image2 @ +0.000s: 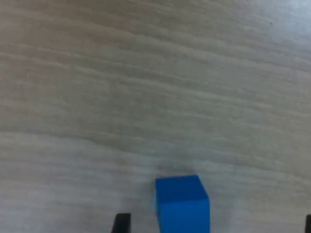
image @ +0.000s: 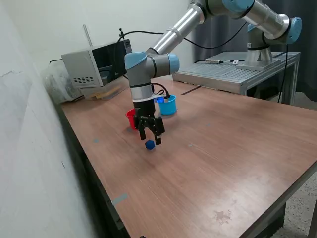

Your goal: Place red objects in the red bin, and blue objects in the blue bin.

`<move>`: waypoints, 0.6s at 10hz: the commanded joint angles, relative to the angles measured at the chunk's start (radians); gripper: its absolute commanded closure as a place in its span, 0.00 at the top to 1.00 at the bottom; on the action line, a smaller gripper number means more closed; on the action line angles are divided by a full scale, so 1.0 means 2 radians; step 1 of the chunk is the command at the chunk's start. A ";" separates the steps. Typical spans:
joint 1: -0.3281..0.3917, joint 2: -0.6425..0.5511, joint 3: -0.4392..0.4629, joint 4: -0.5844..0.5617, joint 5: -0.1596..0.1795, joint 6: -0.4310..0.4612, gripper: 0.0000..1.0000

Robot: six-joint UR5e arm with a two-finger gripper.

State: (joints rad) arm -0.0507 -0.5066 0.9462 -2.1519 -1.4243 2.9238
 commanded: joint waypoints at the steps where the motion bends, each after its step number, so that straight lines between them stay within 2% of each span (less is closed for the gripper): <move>1: 0.000 0.004 -0.001 -0.001 -0.003 0.000 1.00; 3: 0.000 0.005 -0.004 -0.003 -0.007 0.000 1.00; 4: 0.000 0.005 -0.004 -0.003 -0.008 0.000 0.00; 6: 0.000 0.005 -0.003 -0.003 -0.026 0.001 0.00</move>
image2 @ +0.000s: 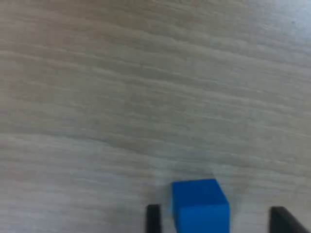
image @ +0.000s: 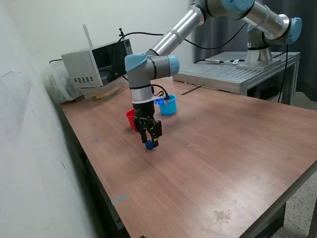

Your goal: Place red objects in the red bin, and blue objects in the blue bin.

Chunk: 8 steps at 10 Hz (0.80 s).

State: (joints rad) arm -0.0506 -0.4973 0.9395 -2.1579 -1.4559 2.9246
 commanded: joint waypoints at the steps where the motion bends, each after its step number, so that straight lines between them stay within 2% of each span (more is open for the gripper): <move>1: 0.000 0.000 0.000 0.000 -0.011 0.000 0.00; 3: 0.000 0.000 -0.008 0.000 -0.025 0.005 0.00; 5: 0.000 -0.013 -0.005 0.001 -0.027 0.008 0.00; 6: 0.000 -0.037 0.000 0.001 -0.027 0.009 0.00; 8: -0.002 -0.106 0.052 0.007 -0.029 0.024 0.00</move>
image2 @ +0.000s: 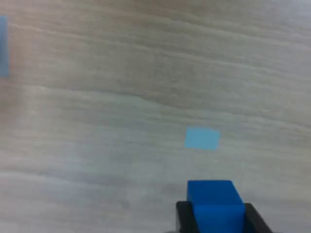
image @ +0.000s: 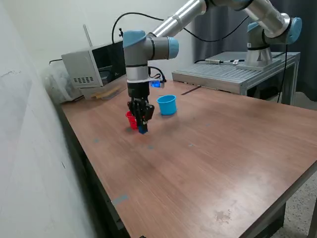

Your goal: Place red objects in the red bin, and blue objects in the blue bin.

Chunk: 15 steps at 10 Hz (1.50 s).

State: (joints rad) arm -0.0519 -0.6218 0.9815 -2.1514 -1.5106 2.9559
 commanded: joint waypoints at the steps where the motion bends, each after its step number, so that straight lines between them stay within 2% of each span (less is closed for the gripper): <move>1: -0.005 -0.071 0.055 0.025 -0.008 0.008 0.00; 2: -0.006 -0.098 0.079 0.062 -0.024 0.011 0.00; 3: -0.012 -0.127 0.111 0.072 -0.035 0.011 0.00; 6: -0.090 -0.198 0.208 0.078 -0.039 0.006 0.00; 9: -0.146 -0.211 0.255 0.078 -0.047 0.003 0.00; 11: -0.157 -0.212 0.277 0.075 -0.046 -0.003 0.00; 15: -0.150 -0.217 0.317 0.053 -0.045 -0.007 0.00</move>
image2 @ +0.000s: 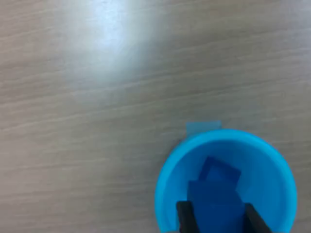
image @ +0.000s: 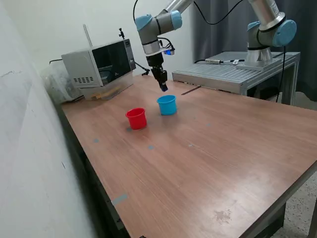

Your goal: Place red objects in the red bin, and blue objects in the blue bin.

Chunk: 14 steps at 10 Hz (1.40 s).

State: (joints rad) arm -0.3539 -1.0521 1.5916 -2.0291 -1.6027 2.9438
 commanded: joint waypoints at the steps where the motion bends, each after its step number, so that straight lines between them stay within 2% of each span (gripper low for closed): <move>1: 0.001 -0.002 0.010 -0.009 0.001 -0.001 0.00; 6: 0.008 0.011 0.006 -0.024 0.001 -0.002 0.00; 7: 0.008 0.016 0.005 -0.025 0.002 -0.002 1.00; 12: 0.011 0.017 -0.006 -0.021 -0.002 -0.002 1.00; 13: 0.028 0.015 -0.016 -0.006 -0.002 0.007 1.00; 14: 0.046 -0.012 -0.016 0.057 -0.001 0.036 1.00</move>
State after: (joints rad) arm -0.3036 -1.0348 1.5704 -2.0213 -1.6045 2.9643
